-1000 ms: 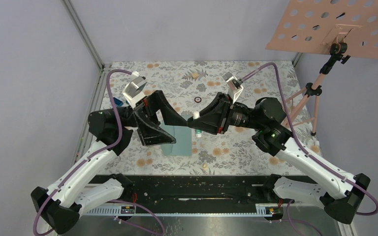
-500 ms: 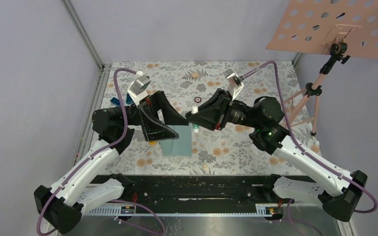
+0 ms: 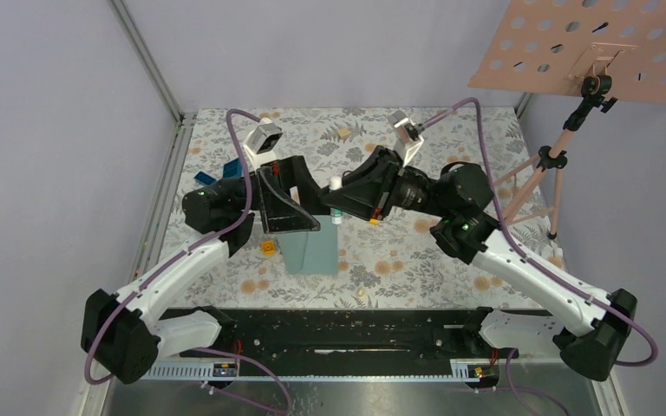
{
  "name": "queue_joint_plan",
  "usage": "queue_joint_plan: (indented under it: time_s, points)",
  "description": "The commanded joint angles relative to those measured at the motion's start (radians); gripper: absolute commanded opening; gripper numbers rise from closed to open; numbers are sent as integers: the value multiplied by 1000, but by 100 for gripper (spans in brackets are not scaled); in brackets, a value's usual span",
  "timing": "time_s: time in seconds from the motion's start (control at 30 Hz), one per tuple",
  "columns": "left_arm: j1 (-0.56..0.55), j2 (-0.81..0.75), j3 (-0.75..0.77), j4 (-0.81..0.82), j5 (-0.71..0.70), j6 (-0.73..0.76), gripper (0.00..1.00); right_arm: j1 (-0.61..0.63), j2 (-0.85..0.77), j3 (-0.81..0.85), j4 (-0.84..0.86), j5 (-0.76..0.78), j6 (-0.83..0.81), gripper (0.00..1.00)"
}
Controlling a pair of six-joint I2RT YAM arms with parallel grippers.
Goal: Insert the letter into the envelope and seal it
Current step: Unscrew the solid glue.
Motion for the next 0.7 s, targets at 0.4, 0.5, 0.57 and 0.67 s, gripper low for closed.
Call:
queue_joint_plan:
  time_s: [0.4,0.5,0.57,0.67]
  points:
    - [-32,34,8,269,-1,-162,65,-2,139,49,381,-52,244,0]
    - [-33,29,7,268,-11,-161,60,-2,154,49,421,-50,278,0]
    - [-33,28,5,271,-24,-160,59,-2,163,49,437,-52,290,0]
    - [-33,32,2,271,-53,-158,58,-2,170,51,451,-54,297,0]
